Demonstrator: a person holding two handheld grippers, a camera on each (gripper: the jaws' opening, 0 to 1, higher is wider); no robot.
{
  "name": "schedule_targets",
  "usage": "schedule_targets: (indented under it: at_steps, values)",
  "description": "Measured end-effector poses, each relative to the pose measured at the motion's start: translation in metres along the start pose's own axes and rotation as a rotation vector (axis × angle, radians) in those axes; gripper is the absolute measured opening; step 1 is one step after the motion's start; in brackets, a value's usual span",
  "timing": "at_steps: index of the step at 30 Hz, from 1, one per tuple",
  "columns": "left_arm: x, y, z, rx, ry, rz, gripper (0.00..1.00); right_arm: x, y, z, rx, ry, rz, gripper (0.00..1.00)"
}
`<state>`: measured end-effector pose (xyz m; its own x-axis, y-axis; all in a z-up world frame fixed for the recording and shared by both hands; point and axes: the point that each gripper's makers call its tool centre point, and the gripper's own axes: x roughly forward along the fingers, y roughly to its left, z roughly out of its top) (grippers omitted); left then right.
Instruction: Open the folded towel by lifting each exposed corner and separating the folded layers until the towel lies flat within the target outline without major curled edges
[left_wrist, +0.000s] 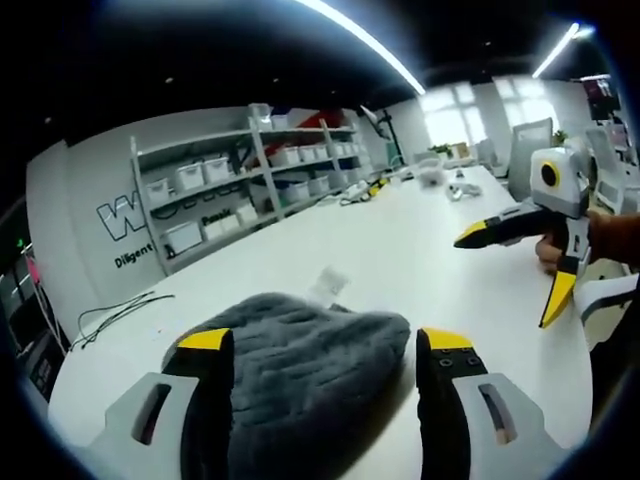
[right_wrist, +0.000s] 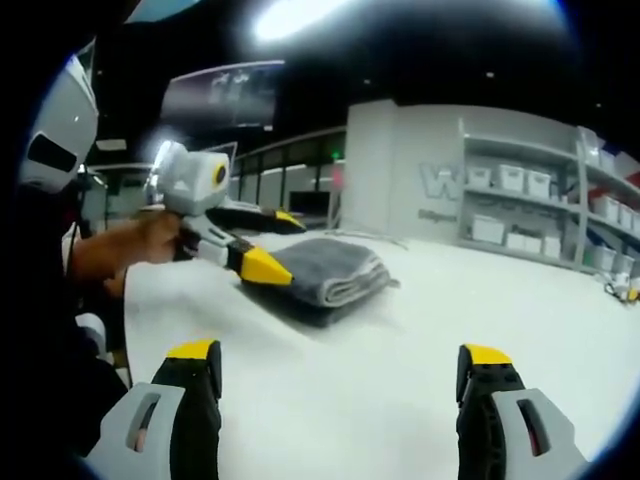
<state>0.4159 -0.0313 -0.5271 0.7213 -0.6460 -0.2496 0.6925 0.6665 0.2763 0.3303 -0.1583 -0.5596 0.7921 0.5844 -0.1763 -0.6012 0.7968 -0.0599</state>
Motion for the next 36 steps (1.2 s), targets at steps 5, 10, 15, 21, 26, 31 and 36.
schedule_targets:
  at_steps: [5,10,15,21,26,31,36]
  values:
    - [0.002,-0.001,0.000,-0.004,-0.006,-0.008,0.70,0.001,0.000,0.000,-0.004,0.002,0.004,0.99]
    - [0.004,-0.003,0.000,-0.001,-0.004,-0.015,0.70,0.002,-0.001,-0.001,-0.004,0.004,0.007,0.99]
    - [0.006,-0.006,0.001,-0.002,-0.002,-0.026,0.70,0.001,-0.002,0.000,-0.012,-0.004,-0.001,0.99]
    - [0.009,-0.008,0.002,-0.001,-0.006,-0.036,0.70,-0.001,-0.005,0.004,-0.005,-0.024,-0.013,0.99]
    - [0.010,-0.009,0.001,0.000,-0.003,-0.040,0.69,-0.001,-0.006,0.003,-0.005,-0.021,-0.014,0.99]
    - [0.011,-0.008,0.000,0.002,-0.001,-0.041,0.68,0.000,-0.004,0.002,0.000,-0.021,-0.009,0.99]
    - [0.012,-0.008,0.000,0.006,0.001,-0.043,0.67,0.000,-0.004,0.003,0.004,-0.020,-0.004,0.99]
